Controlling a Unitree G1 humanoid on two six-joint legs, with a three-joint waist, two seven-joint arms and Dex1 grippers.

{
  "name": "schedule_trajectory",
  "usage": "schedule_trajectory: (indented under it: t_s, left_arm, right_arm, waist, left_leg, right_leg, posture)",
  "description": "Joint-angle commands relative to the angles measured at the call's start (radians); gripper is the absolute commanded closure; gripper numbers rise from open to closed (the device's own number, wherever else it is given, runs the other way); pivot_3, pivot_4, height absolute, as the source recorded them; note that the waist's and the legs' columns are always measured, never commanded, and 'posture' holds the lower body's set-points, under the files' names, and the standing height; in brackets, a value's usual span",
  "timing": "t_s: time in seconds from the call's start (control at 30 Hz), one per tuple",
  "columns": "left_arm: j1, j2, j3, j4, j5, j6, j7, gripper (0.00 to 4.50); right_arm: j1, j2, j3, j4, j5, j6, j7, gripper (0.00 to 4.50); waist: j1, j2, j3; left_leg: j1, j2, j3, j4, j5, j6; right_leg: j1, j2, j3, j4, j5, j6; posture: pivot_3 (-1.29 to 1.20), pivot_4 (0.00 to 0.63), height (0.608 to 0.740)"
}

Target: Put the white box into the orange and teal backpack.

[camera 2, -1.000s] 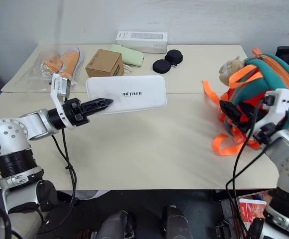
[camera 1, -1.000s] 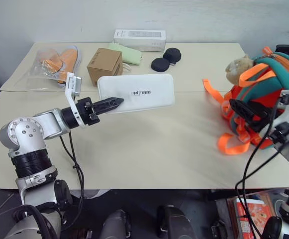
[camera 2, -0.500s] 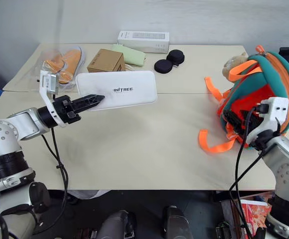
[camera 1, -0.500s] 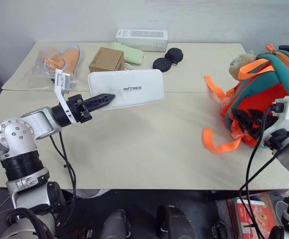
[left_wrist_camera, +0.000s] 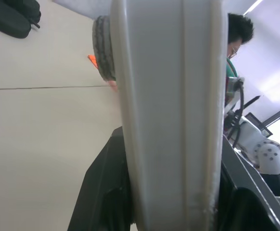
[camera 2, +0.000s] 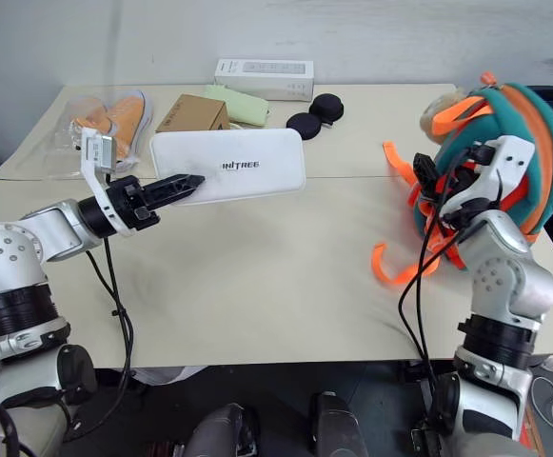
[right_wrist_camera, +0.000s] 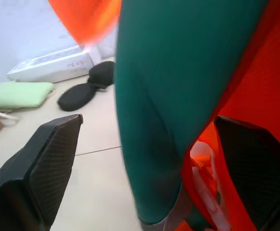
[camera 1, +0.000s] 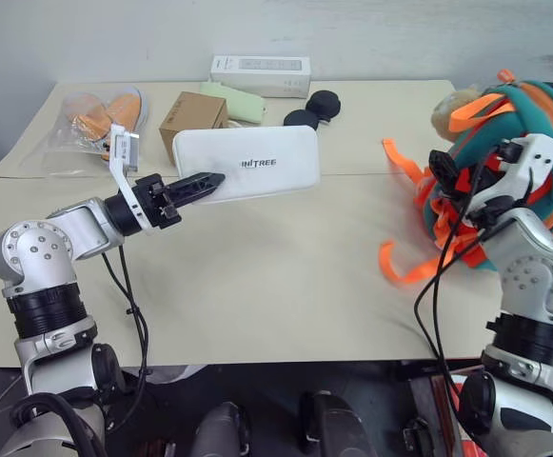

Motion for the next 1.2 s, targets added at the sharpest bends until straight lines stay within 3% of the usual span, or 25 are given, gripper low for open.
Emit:
schedule_trajectory:
  t_s: [0.03, 0.13, 0.5, 0.7, 0.87, 1.2]
  left_arm:
    - [-0.032, 0.02, 0.004, 0.009, -0.013, -0.052, -0.022, 3.08]
    - [-0.031, 0.029, 0.006, 0.011, -0.024, -0.063, -0.023, 3.08]
    - [-0.025, 0.04, 0.012, 0.011, -0.022, -0.089, -0.008, 3.08]
    - [-0.045, 0.076, 0.015, 0.043, -0.01, -0.135, -0.028, 3.08]
    - [-0.103, 0.156, -0.024, 0.119, 0.016, -0.201, -0.127, 3.08]
    - [-0.187, 0.273, -0.077, 0.151, 0.01, -0.257, -0.365, 3.08]
  right_arm:
    - [-0.048, -0.009, 0.01, 0.103, -0.058, -0.104, 0.008, 0.02]
    - [-0.078, -0.022, 0.011, 0.197, -0.092, -0.171, 0.01, 0.59]
    - [-0.137, -0.013, 0.025, 0.32, -0.085, -0.285, 0.136, 4.35]
    - [-0.099, -0.079, 0.103, 0.118, 0.066, -0.117, 0.469, 4.47]
    - [-0.086, -0.265, 0.172, -0.133, 0.325, 0.202, 0.789, 4.47]
    - [-0.098, -0.607, 0.206, -0.273, 0.565, 0.481, 1.201, 4.47]
  waist:
    - [0.0, 0.0, 0.0]
    - [0.0, 0.0, 0.0]
    - [-0.001, 0.0, 0.0]
    - [-0.004, 0.003, 0.002]
    - [-0.003, 0.004, 0.006]
    - [0.004, 0.001, 0.009]
  left_leg:
    - [0.0, 0.0, 0.0, 0.0, 0.0, 0.0]
    - [0.0, 0.0, 0.001, 0.0, 0.0, 0.0]
    - [0.0, 0.0, 0.001, 0.0, 0.0, 0.0]
    - [0.0, 0.001, 0.001, -0.001, 0.0, 0.0]
    - [-0.001, 0.001, 0.001, -0.001, 0.0, 0.0]
    - [-0.007, 0.001, -0.001, -0.001, -0.001, 0.001]
  right_leg:
    - [0.0, 0.0, 0.0, 0.0, 0.0, 0.0]
    - [0.0, 0.0, 0.0, 0.0, 0.0, 0.0]
    - [0.0, 0.0, 0.0, 0.0, 0.0, 0.0]
    - [-0.001, 0.0, 0.0, 0.001, 0.0, 0.0]
    - [-0.002, 0.001, 0.0, 0.0, 0.0, 0.0]
    - [-0.005, 0.0, -0.003, -0.006, 0.0, 0.0]
  posture:
    - [0.0, 0.15, 0.74]
    - [0.0, 0.15, 0.74]
    - [0.0, 0.15, 0.74]
    - [0.0, 0.15, 0.74]
    - [0.0, 0.15, 0.74]
    - [0.0, 0.15, 0.74]
